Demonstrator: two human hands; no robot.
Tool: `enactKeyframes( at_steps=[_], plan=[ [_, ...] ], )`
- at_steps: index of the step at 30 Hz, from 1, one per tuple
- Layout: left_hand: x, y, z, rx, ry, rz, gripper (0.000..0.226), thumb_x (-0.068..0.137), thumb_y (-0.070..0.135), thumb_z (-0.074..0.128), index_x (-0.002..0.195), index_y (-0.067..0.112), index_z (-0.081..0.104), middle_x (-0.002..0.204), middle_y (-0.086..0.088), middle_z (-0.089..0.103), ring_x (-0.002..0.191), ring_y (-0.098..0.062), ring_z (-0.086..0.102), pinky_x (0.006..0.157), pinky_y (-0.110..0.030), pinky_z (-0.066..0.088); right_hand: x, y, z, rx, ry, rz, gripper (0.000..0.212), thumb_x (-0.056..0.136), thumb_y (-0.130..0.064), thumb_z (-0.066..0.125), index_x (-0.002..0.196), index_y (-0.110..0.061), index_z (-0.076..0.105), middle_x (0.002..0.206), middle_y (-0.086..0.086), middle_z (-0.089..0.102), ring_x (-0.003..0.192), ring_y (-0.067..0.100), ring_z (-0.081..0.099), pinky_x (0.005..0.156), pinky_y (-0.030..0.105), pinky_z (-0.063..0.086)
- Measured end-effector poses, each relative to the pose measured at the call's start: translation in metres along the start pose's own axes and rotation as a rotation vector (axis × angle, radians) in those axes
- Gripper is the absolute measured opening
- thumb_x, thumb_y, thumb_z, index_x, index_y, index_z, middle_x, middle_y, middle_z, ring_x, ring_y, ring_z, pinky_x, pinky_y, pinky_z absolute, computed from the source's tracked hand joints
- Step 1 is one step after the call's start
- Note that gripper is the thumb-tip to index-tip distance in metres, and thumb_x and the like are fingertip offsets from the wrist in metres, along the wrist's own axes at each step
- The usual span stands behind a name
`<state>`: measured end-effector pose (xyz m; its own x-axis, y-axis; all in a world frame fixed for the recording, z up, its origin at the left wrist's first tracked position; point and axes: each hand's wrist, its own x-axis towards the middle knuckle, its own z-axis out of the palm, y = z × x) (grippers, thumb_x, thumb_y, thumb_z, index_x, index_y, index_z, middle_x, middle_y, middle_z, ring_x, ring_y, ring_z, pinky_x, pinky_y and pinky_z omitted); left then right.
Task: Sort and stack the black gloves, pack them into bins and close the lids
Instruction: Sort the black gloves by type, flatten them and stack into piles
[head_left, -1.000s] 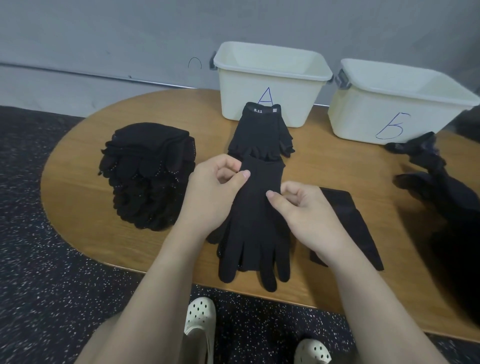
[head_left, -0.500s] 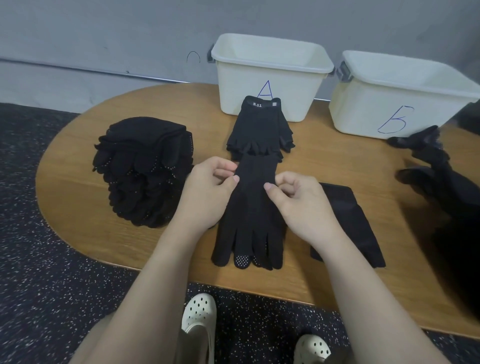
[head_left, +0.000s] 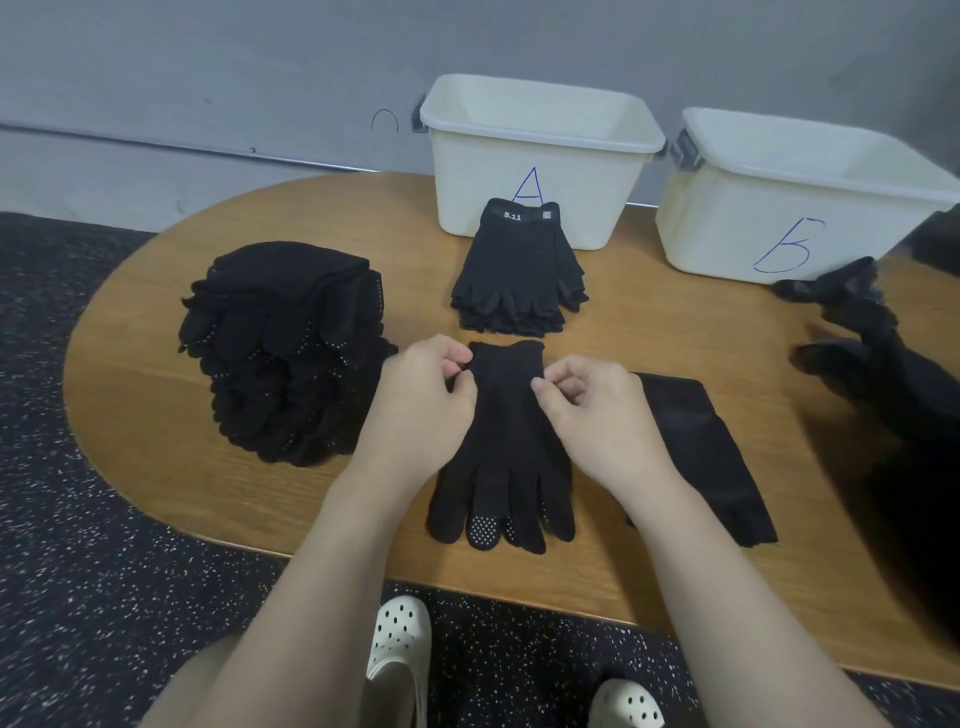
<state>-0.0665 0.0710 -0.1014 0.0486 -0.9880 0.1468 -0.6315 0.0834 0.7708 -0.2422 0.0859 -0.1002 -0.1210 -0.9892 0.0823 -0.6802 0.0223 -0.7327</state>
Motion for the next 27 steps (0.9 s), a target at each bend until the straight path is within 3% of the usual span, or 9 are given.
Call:
enactKeyframes(
  at_steps=[4, 9, 18, 24, 27],
  plan=[
    [-0.002, 0.006, 0.004, 0.016, 0.047, -0.011, 0.031, 0.098, 0.027, 0.069, 0.127, 0.015, 0.068, 0.111, 0.0, 0.069, 0.098, -0.006, 0.058, 0.082, -0.015, 0.043, 0.005, -0.001, 0.004, -0.085, 0.017, 0.024, 0.013, 0.1, -0.035, 0.062, 0.093, -0.026, 0.069, 0.069, -0.011, 0.068, 0.072, 0.012, 0.065, 0.069, 0.037, 0.057],
    [0.001, 0.006, 0.006, 0.067, 0.054, -0.056, 0.032, 0.097, 0.022, 0.071, 0.128, 0.013, 0.069, 0.115, -0.004, 0.072, 0.099, -0.012, 0.064, 0.085, -0.02, 0.047, 0.006, -0.004, 0.006, -0.185, 0.037, 0.046, 0.013, 0.1, -0.038, 0.061, 0.092, -0.029, 0.068, 0.075, -0.01, 0.067, 0.076, 0.014, 0.064, 0.066, 0.031, 0.05],
    [0.007, 0.005, 0.011, 0.072, 0.095, -0.082, 0.003, 0.097, 0.018, 0.069, 0.096, 0.016, 0.071, 0.088, 0.001, 0.069, 0.09, -0.018, 0.065, 0.08, -0.035, 0.057, 0.003, -0.004, 0.011, -0.295, 0.107, 0.006, 0.014, 0.098, -0.036, 0.061, 0.092, -0.025, 0.065, 0.071, -0.01, 0.063, 0.071, 0.018, 0.062, 0.063, 0.031, 0.044],
    [0.008, 0.005, 0.013, 0.109, 0.126, -0.061, 0.009, 0.1, 0.019, 0.065, 0.092, 0.021, 0.062, 0.087, 0.003, 0.066, 0.085, -0.015, 0.061, 0.073, -0.027, 0.046, 0.002, -0.004, 0.013, -0.309, 0.148, -0.005, 0.017, 0.101, -0.036, 0.058, 0.096, -0.022, 0.067, 0.077, -0.005, 0.067, 0.072, 0.022, 0.063, 0.064, 0.031, 0.042],
    [0.009, 0.005, 0.014, 0.13, 0.12, -0.058, 0.01, 0.1, 0.02, 0.065, 0.091, 0.022, 0.062, 0.087, 0.003, 0.067, 0.084, -0.015, 0.063, 0.072, -0.027, 0.048, 0.003, -0.003, 0.016, -0.367, 0.142, -0.014, 0.019, 0.101, -0.037, 0.056, 0.098, -0.022, 0.067, 0.076, -0.004, 0.067, 0.071, 0.022, 0.065, 0.063, 0.032, 0.046]
  ],
)
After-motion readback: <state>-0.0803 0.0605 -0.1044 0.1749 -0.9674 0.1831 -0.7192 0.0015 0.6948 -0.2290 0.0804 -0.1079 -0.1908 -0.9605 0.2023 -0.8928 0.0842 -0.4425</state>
